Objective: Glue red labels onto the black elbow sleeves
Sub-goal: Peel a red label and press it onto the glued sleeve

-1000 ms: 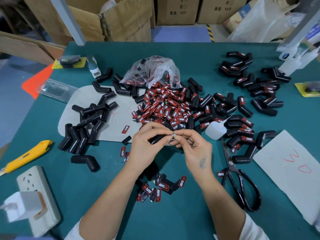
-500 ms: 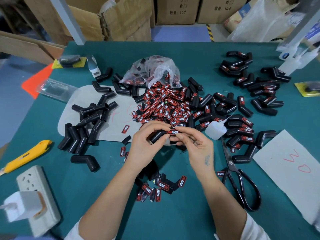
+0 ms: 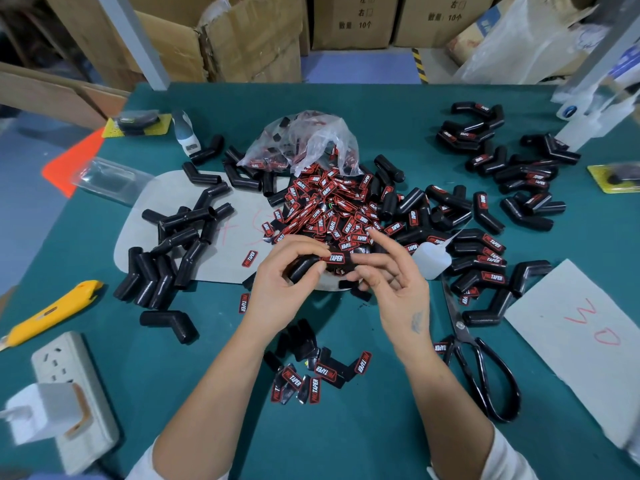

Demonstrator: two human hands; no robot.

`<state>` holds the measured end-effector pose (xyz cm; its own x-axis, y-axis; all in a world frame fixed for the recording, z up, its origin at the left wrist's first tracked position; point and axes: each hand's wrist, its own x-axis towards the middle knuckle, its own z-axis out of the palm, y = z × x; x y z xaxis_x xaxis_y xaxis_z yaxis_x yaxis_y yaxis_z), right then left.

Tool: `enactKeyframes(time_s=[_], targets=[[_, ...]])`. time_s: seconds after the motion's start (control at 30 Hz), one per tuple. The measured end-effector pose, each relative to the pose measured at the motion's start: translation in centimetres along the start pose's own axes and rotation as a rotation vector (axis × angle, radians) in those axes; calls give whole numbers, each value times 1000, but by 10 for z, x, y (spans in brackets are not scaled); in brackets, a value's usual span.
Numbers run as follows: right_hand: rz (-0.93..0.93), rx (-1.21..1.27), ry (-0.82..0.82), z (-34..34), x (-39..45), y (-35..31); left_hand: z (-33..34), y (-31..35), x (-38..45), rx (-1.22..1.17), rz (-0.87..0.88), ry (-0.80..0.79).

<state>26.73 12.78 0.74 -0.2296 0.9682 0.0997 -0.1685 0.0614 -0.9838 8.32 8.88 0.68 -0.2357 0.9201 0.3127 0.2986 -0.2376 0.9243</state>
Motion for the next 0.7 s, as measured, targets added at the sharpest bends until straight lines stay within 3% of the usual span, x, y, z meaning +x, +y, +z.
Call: enactKeyframes(time_s=[0.07,0.17,0.27,0.47,0.7], targets=[[-12,-4,-4,-5,2,-3,-3,-2,1,3,-2,6],[168,371,-85,-6,5,-12,-4,-3,1,6,6,-1],[226,465,-100,-7,5,-10,-3,-4,1,10,-1,-5],[313,251,-13,-1,3,-8,-1,-4,-1,-18,-49,-21],[160,-52,-38,8,-1,-1,2,3,-3,-5,-68,-87]])
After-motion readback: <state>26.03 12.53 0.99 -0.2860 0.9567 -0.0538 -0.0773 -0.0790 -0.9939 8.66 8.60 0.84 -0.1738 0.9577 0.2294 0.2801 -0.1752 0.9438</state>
